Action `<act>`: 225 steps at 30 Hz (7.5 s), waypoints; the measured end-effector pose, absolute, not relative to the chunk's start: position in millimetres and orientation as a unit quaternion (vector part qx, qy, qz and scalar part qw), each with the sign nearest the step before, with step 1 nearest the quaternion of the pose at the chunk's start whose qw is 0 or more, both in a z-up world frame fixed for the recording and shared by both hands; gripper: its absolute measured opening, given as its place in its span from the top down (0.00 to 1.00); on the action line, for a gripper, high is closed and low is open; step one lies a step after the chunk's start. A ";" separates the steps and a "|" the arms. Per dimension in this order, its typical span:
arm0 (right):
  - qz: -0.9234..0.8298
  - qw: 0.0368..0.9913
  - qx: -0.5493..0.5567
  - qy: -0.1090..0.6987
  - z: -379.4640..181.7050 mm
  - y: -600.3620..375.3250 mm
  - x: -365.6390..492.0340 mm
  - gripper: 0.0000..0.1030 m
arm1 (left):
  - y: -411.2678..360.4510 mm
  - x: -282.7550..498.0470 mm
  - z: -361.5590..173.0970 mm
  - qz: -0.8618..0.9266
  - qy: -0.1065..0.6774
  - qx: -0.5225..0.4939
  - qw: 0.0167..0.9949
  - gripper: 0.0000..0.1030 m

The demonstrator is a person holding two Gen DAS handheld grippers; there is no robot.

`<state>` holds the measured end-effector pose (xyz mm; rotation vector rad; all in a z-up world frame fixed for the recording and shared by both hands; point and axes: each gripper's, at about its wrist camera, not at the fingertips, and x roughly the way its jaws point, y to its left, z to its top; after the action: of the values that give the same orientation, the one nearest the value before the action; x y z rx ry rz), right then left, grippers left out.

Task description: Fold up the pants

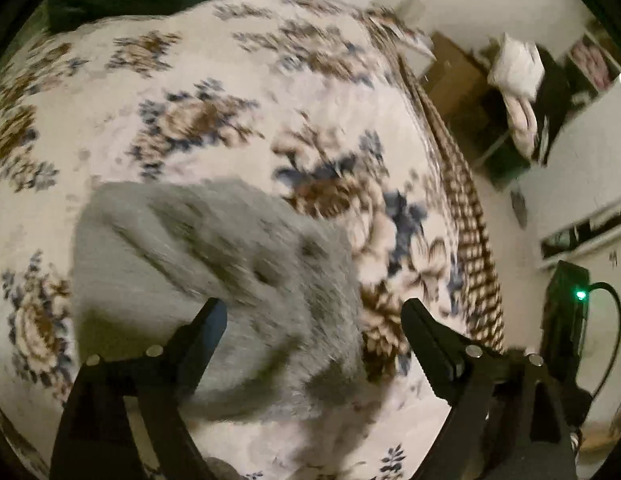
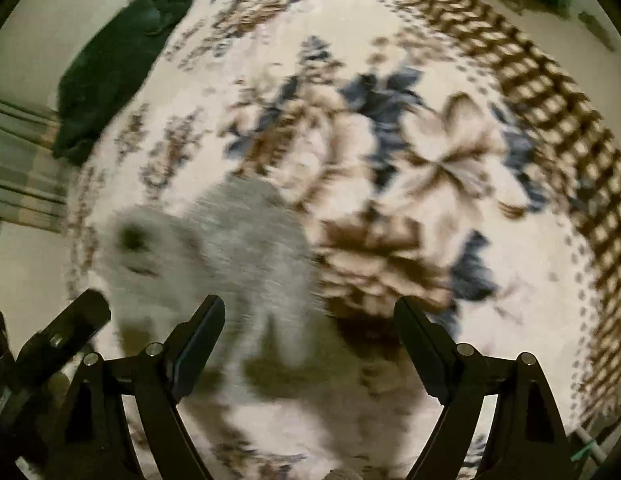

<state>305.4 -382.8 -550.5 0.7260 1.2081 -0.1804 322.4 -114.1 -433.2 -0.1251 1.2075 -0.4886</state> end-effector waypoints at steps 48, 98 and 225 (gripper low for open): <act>0.077 0.760 0.233 0.602 -531.2 -270.9 417.6 0.28 | -13.8 364.6 -501.3 -0.022 0.610 0.004 0.792 0.13; -0.066 0.639 0.375 0.668 -613.3 -374.2 277.0 0.59 | -18.3 373.6 -530.2 -0.081 0.628 -0.055 0.772 0.13; -0.176 0.928 0.056 0.324 11.1 -205.4 50.9 0.07 | -35.3 142.4 -44.2 -0.101 0.367 0.030 0.924 0.11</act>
<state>50.9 -205.4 11.1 0.1151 0.6649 -0.3607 142.4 -35.3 -44.2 0.0624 0.7536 -0.2067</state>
